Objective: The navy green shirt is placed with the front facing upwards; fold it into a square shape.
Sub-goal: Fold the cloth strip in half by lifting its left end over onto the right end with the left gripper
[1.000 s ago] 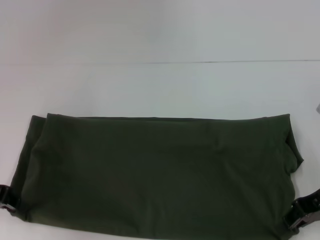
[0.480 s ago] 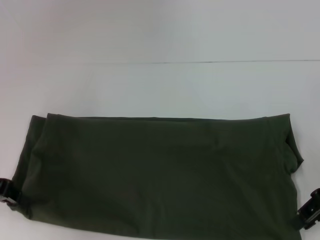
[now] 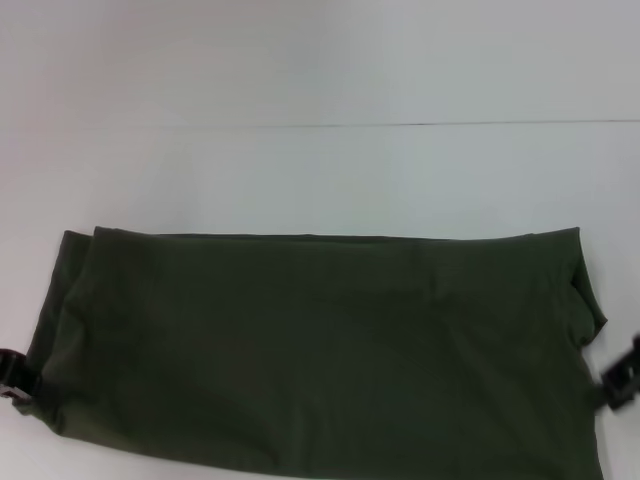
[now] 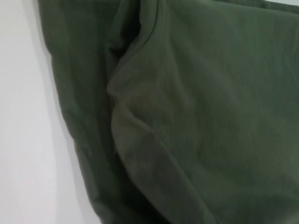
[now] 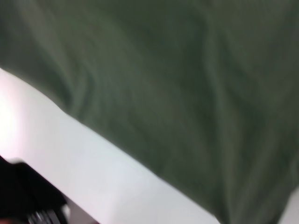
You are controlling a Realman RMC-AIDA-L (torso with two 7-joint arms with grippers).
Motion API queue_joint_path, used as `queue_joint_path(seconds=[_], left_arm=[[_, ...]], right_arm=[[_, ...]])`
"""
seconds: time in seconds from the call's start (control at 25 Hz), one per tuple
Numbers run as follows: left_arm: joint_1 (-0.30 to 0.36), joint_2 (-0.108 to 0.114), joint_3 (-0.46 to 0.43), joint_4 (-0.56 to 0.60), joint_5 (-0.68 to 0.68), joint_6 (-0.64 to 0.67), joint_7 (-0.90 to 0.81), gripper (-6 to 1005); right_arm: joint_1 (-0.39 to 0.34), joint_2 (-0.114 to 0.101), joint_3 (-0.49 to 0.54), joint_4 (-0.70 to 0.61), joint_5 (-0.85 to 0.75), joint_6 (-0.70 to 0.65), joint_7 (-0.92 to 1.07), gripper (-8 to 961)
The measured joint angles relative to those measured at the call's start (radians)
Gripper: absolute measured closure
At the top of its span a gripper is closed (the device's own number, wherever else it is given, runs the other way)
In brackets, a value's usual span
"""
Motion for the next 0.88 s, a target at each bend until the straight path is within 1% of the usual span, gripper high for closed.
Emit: queue_joint_path(seconds=[0.04, 0.12, 0.2, 0.28, 0.4, 0.52, 0.6, 0.68, 0.88], left_arm=[[0.000, 0.000, 0.000, 0.000, -0.001, 0.000, 0.001, 969], [-0.001, 0.000, -0.002, 0.000, -0.004, 0.000, 0.004, 969], [-0.001, 0.000, -0.003, 0.000, -0.006, -0.001, 0.007, 969], [-0.001, 0.000, -0.003, 0.000, -0.005, -0.003, 0.007, 969], [-0.001, 0.000, -0.003, 0.000, -0.005, -0.006, 0.008, 968], [0.003, -0.001, -0.003, 0.000, -0.006, -0.010, 0.008, 968], [0.005, -0.002, -0.004, 0.000, -0.006, -0.012, 0.008, 968], [0.006, -0.002, -0.012, 0.000, -0.005, -0.013, 0.008, 968], [0.006, 0.000, -0.039, 0.000, -0.004, -0.015, 0.010, 968]], right_arm=[[0.001, -0.003, 0.038, -0.010, 0.015, -0.004, -0.002, 554], [-0.001, -0.014, 0.120, -0.015, 0.073, -0.006, -0.003, 548], [-0.008, -0.023, 0.166, -0.001, 0.154, 0.000, -0.004, 543], [-0.020, -0.028, 0.181, 0.021, 0.245, 0.014, -0.012, 539], [-0.048, -0.025, 0.206, 0.073, 0.406, 0.038, -0.071, 534], [-0.086, -0.015, 0.221, 0.159, 0.562, 0.067, -0.198, 530], [-0.108, 0.000, 0.220, 0.212, 0.619, 0.107, -0.320, 528], [-0.130, 0.029, 0.220, 0.234, 0.634, 0.161, -0.435, 525], [-0.176, 0.125, 0.218, 0.222, 0.650, 0.338, -0.774, 518]])
